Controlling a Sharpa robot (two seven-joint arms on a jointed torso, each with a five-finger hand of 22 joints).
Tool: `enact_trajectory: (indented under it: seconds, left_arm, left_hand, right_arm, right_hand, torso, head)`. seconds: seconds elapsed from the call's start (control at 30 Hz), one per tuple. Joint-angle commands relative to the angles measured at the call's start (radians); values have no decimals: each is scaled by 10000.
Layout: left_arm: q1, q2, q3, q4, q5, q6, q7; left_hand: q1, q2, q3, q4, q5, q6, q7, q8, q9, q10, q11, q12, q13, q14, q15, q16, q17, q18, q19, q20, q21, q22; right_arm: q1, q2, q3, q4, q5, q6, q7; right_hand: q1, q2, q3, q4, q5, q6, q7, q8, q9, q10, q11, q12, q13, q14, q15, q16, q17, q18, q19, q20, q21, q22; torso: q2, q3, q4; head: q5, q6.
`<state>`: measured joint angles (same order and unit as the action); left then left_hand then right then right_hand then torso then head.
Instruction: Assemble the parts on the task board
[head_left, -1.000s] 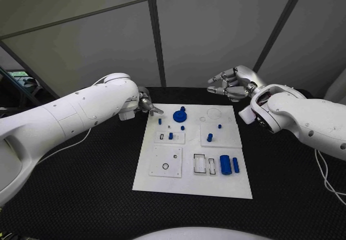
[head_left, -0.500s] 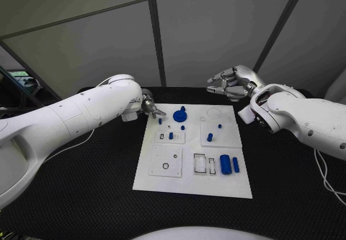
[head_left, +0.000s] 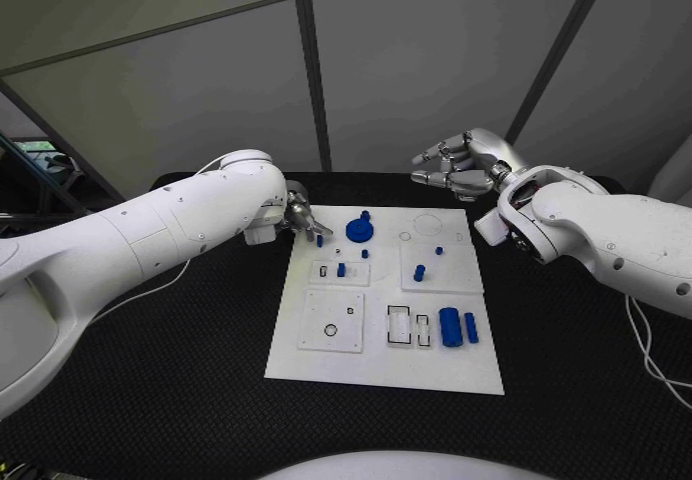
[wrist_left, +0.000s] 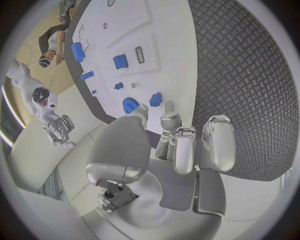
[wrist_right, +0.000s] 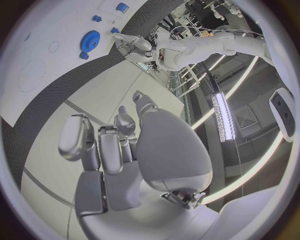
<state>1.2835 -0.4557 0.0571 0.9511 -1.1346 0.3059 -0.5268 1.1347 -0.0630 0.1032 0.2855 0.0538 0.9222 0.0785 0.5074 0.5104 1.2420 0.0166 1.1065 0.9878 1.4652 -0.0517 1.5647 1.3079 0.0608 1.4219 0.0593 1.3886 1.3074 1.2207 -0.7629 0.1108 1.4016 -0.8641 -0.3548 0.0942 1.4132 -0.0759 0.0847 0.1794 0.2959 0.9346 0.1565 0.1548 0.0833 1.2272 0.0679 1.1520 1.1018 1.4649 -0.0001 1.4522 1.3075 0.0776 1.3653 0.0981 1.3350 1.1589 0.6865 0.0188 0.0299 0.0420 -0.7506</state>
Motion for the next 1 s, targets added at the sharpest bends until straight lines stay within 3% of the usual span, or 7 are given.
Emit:
enact_trajectory:
  seconds: [0.03, 0.43, 1.0]
  left_arm:
    - [9, 13, -2, 26, -14, 147, 68]
    - [3, 18, -4, 46, -15, 104, 92]
    - [-9, 22, -4, 65, 212, 274, 349]
  left_hand:
    - [103, 24, -20, -56, 38, 83, 16, -36, -16, -16, -71, 60, 10, 1047, 34, 43, 2606, -10, 48, 46, 36, 315]
    - [327, 141, 18, -101, 41, 154, -10, -22, -38, -9, -95, 66, -1, 1051, 13, 50, 2614, -13, 55, 27, 40, 337]
    - [1662, 887, 689, -669, 37, 260, -124, 1, -104, 15, -199, 43, -57, 1056, -63, 61, 2629, -22, 67, -43, 39, 405]
  right_arm:
    - [17, 12, 7, -4, 24, 85, 18]
    - [17, 39, 7, -18, 6, 115, 0]
    - [17, 63, 7, -39, -5, 143, -8]
  right_hand:
    - [-100, 11, -31, 8, 26, -75, 16, -51, -16, -65, 19, -46, -17, 558, -78, -53, 523, 83, -81, 3, -35, -10]
    - [-100, 11, -31, 8, 26, -75, 16, -51, -16, -65, 19, -46, -17, 558, -78, -53, 523, 83, -81, 3, -35, -10]
    - [-86, 34, -26, -1, 50, -79, 15, -50, -21, -49, 17, -22, 5, 560, -80, -60, 521, 81, -70, 2, -37, -4]
  torso:
    - [-1, -4, 0]
    - [-5, -4, 5]
    - [2, 0, 6]
  head:
    - [-9, -15]
    - [1, -26]
    - [-12, -63]
